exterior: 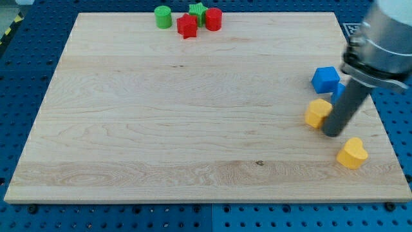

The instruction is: Slide the yellow hexagon towards the center of the board

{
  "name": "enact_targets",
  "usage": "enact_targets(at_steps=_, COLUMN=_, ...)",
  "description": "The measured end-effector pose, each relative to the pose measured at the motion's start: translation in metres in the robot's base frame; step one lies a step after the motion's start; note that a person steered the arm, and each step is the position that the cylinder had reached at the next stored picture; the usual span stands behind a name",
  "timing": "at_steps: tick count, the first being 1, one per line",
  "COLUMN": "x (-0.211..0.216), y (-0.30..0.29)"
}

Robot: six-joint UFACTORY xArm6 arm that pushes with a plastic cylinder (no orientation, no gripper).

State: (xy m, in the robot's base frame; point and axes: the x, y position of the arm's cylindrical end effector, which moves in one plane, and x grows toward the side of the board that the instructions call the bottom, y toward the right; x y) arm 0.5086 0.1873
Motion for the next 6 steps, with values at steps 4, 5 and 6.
enact_targets(at_steps=4, x=-0.041, y=0.014)
enact_targets(at_steps=5, x=-0.073, y=-0.019)
enact_targets(at_steps=6, x=-0.088, y=-0.069)
